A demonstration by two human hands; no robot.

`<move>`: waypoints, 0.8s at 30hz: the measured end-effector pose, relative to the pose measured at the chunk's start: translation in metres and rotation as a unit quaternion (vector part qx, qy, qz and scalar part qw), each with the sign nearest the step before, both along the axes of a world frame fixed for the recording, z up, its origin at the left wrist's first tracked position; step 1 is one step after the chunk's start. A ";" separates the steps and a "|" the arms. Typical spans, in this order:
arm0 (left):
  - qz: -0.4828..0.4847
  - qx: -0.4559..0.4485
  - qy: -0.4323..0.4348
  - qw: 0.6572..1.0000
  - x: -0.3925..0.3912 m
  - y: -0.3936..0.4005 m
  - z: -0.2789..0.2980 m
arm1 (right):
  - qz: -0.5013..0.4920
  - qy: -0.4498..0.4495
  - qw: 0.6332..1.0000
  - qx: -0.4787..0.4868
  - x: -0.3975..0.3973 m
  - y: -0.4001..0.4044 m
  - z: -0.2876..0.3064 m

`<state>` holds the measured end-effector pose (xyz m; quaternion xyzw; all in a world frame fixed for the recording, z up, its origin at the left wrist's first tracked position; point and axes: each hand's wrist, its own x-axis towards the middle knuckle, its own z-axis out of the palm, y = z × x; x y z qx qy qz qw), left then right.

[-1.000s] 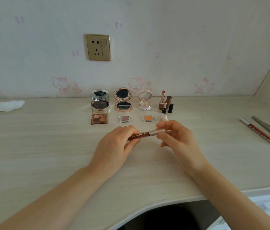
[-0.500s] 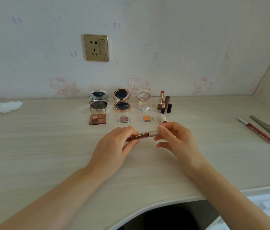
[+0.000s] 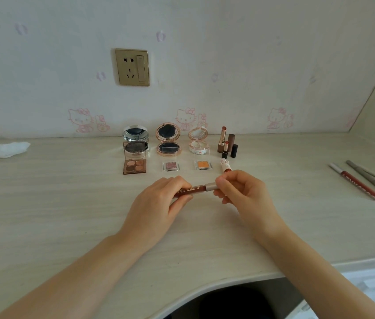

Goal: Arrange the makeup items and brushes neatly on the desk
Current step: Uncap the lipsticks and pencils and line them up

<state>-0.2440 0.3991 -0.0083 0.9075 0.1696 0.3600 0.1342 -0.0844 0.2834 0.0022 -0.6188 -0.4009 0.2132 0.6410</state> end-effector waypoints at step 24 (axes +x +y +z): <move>-0.009 -0.017 -0.005 1.000 0.001 0.000 0.000 | 0.010 0.026 1.000 0.008 0.000 -0.001 0.000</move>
